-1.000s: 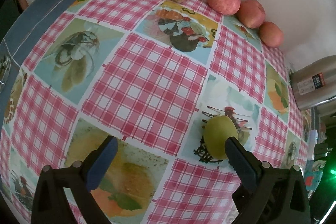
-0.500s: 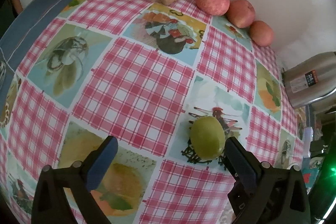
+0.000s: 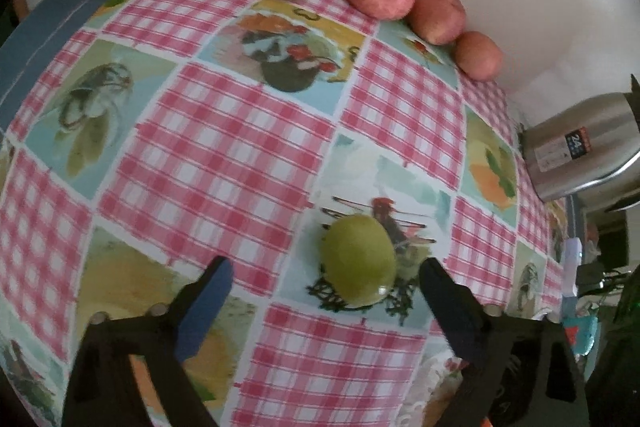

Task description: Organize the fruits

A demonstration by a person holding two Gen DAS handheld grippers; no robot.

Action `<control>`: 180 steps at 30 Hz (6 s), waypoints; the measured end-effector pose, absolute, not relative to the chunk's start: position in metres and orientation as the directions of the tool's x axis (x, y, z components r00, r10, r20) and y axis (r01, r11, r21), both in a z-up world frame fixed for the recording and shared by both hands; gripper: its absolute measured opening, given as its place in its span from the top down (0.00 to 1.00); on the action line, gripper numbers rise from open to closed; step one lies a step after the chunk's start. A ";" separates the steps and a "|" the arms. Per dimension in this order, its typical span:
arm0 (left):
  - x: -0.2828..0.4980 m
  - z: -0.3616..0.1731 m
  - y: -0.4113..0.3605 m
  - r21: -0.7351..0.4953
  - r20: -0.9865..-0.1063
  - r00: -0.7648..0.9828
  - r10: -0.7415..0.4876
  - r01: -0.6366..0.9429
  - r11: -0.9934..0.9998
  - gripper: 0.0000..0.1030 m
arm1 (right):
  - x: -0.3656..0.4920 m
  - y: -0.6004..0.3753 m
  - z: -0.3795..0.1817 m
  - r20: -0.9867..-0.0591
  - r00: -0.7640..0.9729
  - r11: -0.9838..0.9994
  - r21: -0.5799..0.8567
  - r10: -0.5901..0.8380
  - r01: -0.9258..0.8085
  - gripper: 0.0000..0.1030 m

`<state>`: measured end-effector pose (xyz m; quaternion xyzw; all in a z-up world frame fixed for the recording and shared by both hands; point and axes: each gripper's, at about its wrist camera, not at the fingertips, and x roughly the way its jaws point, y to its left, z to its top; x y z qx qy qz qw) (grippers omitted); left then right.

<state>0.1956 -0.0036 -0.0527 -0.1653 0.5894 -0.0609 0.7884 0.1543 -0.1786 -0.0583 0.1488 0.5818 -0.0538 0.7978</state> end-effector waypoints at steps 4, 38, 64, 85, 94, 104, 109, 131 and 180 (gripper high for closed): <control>0.195 -0.055 -0.014 -0.339 -0.905 0.298 -0.303 -0.077 0.937 0.24 | 0.152 -0.186 -0.058 -0.943 0.319 0.943 0.186 0.093 0.274 0.74; 0.186 -0.039 -0.011 -0.361 -0.890 0.331 -0.314 -0.088 0.929 0.58 | 0.138 -0.192 -0.050 -0.944 0.307 0.928 0.215 0.117 0.306 0.74; 0.110 0.003 -0.017 -0.338 -0.879 0.368 -0.302 -0.036 0.940 0.58 | 0.063 -0.204 -0.005 -0.914 0.384 0.904 0.271 0.134 0.330 0.74; 0.083 0.004 -0.028 -0.333 -0.883 0.354 -0.308 -0.010 0.943 0.58 | 0.025 -0.233 0.001 -0.913 0.390 0.879 0.281 0.121 0.386 0.74; 0.078 0.012 -0.061 -0.341 -0.874 0.340 -0.346 0.078 0.937 0.58 | 0.018 -0.275 -0.001 -0.919 0.388 0.837 0.265 0.069 0.479 0.74; 0.058 0.013 -0.129 -0.345 -0.872 0.273 -0.406 0.244 0.906 0.58 | 0.001 -0.322 -0.006 -0.934 0.357 0.786 0.201 -0.027 0.584 0.74; 0.052 0.006 -0.153 -0.366 -0.869 0.228 -0.439 0.301 0.880 0.58 | -0.006 -0.333 -0.008 -0.936 0.351 0.765 0.203 -0.032 0.611 0.74; 0.055 -0.017 -0.179 -0.359 -0.876 0.194 -0.442 0.351 0.865 0.58 | -0.007 -0.338 -0.018 -0.947 0.320 0.750 0.205 -0.009 0.629 0.74; 0.053 -0.020 -0.088 -0.127 -0.919 0.362 -0.155 0.101 0.987 0.00 | -0.022 -0.306 -0.020 -0.904 0.421 0.833 0.286 0.070 0.475 0.15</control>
